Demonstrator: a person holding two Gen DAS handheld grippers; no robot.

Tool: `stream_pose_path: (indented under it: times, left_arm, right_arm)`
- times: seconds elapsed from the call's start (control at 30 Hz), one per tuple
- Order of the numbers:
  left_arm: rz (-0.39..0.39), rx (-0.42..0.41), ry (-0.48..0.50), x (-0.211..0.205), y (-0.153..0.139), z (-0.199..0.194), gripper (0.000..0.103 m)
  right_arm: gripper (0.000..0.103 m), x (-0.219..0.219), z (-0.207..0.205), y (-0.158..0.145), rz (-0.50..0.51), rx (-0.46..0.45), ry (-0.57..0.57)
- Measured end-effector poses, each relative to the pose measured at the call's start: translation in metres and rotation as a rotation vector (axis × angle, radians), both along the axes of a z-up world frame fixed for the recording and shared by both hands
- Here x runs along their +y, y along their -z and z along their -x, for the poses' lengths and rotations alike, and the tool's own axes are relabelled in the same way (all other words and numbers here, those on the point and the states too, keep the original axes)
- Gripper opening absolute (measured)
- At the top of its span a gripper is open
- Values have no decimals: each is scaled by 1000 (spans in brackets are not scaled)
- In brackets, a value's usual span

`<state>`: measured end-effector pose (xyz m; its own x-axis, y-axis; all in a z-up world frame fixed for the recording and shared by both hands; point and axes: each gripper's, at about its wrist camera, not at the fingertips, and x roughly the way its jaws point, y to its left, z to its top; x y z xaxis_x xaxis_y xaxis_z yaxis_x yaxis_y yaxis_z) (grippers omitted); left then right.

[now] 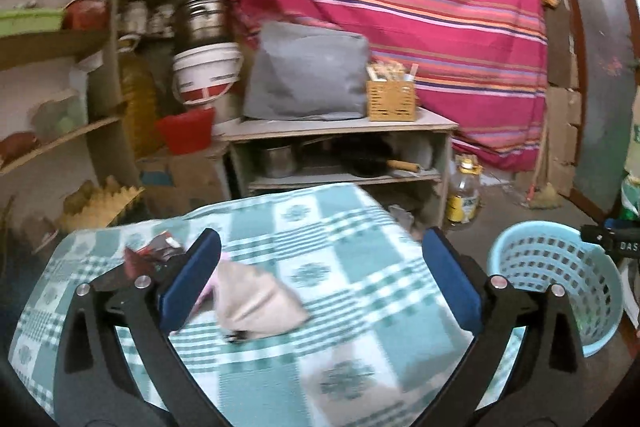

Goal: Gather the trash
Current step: 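Carry the pad and orange cloth over the blue basket and open both tools, then grasp the black ribbed cylinder on the table with the left tool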

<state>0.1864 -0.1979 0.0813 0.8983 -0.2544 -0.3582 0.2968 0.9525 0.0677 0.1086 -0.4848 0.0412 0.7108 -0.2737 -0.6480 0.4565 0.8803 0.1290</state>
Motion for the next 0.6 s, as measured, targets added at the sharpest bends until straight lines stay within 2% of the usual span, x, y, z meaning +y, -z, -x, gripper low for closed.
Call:
stream_pose_path:
  times: [0.07,0.3,0.4,0.6]
  left_arm:
    - [14,11,-33,21,3,-8,97]
    - [46,62,-155,90,15,-41,97]
    - [69,104,-206,121,22,-56,97]
    - [86,186,-296,171,37,-81,97]
  right_arm:
    - [79,7,-3,-4,7,-16,-8]
    - [84,69,-32,-16,59,-74,-111]
    - [89,100,-48,-16,64,-99,-149]
    - [92,152,-81,-5,62,-70,-236]
